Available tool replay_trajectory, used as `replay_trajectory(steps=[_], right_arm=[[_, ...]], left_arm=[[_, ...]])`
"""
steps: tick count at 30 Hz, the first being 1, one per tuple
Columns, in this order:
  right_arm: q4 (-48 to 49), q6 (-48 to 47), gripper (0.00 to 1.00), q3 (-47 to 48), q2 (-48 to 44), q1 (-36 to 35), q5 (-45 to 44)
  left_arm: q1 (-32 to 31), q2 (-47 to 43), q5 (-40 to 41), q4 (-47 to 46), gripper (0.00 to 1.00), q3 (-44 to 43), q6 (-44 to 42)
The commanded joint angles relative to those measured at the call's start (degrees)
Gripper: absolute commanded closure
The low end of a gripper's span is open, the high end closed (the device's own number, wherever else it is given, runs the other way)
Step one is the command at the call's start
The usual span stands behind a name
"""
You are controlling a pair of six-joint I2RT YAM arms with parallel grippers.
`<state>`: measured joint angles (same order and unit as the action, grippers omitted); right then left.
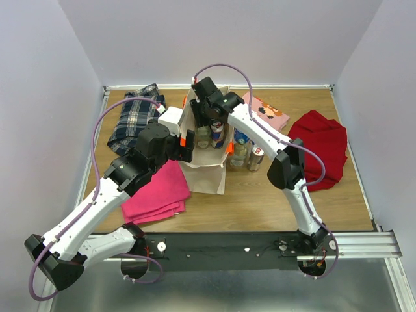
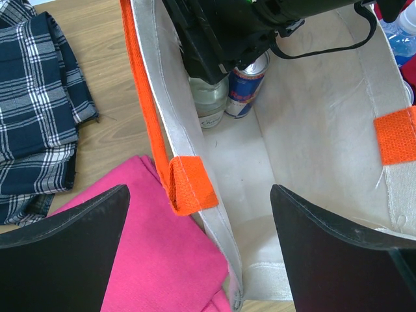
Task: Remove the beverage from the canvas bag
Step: Take out the drink from the canvas bag.
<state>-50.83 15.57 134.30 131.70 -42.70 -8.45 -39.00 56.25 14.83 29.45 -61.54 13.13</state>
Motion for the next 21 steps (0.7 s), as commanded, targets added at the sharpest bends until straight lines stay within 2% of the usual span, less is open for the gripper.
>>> replay_trajectory(steps=[1, 13, 21], right_arm=[[-1.64, 0.07, 0.51, 1.75, 1.81, -0.37, -1.22], [-2.43, -0.63, 0.48, 1.49, 1.54, -0.37, -1.66], [-2.35, -0.98, 0.52, 1.76, 1.89, -0.37, -0.78]], left_arm=[[0.33, -0.61, 0.81, -0.18, 0.01, -0.07, -0.38], [0.33, -0.44, 0.12, -0.36, 0.01, 0.02, -0.73], [0.33, -0.79, 0.29, -0.18, 0.01, 0.28, -1.00]])
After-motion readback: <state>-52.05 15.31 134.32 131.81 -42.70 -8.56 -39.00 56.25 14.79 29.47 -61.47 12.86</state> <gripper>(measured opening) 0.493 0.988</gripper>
